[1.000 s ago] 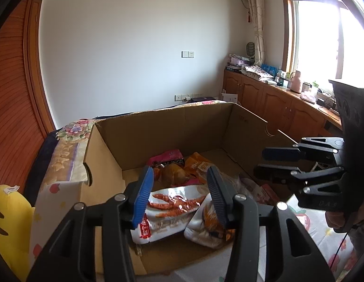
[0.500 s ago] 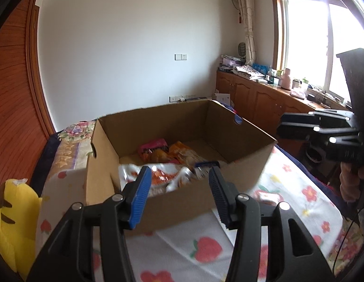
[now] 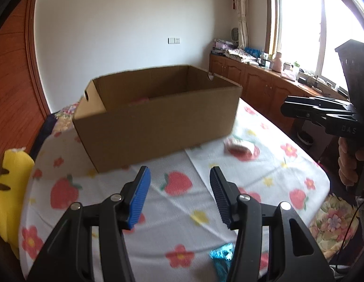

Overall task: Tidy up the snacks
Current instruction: 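Move both tools back down to the remaining snacks on the bedspread, then close the left tool on the blue foil candy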

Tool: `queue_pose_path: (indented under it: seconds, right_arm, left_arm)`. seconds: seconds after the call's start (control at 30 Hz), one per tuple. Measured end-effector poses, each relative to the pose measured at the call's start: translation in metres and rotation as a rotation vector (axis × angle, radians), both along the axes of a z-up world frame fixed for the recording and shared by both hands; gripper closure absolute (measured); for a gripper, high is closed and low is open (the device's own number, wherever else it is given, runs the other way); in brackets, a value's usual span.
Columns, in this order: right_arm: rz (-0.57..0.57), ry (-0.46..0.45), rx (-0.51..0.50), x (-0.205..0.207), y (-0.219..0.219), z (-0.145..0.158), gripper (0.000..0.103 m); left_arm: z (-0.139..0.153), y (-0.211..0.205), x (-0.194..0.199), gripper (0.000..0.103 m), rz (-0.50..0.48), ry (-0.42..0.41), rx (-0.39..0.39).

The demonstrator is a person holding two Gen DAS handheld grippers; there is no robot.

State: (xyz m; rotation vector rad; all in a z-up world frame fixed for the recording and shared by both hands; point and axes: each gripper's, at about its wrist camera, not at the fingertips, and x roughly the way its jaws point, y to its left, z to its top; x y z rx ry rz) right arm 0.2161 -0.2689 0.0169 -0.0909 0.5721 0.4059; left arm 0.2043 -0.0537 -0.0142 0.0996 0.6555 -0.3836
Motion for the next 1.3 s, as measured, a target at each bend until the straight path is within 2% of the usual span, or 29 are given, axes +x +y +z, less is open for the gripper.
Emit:
queue_pose_path:
  seconds: [0.5, 0.77, 1.0, 1.1, 1.17, 1.3]
  right_arm:
    - [-0.039, 0.045, -0.029, -0.013, -0.007, -0.068, 0.045]
    - [-0.069, 0.073, -0.029, -0.005, -0.014, -0.083, 0.045]
    - [-0.068, 0.094, -0.023, -0.004, -0.012, -0.088, 0.045]
    - [-0.059, 0.097, -0.026, -0.003, -0.007, -0.088, 0.045]
    - [-0.050, 0.104, -0.034, 0.000, -0.005, -0.088, 0.045]
    - [-0.039, 0.128, -0.058, 0.012, -0.002, -0.090, 0.045]
  left_arm:
    - [-0.044, -0.006, -0.053, 0.049, 0.031, 0.105, -0.007]
    - [-0.064, -0.013, -0.073, 0.050, 0.027, 0.161, -0.011]
    - [-0.069, -0.021, -0.076, 0.051, 0.022, 0.167, 0.004]
    - [-0.073, -0.022, -0.073, 0.056, 0.029, 0.175, 0.014]
    - [-0.076, -0.022, -0.072, 0.067, 0.027, 0.175, 0.021]
    - [-0.078, -0.020, -0.072, 0.074, 0.027, 0.168, 0.021]
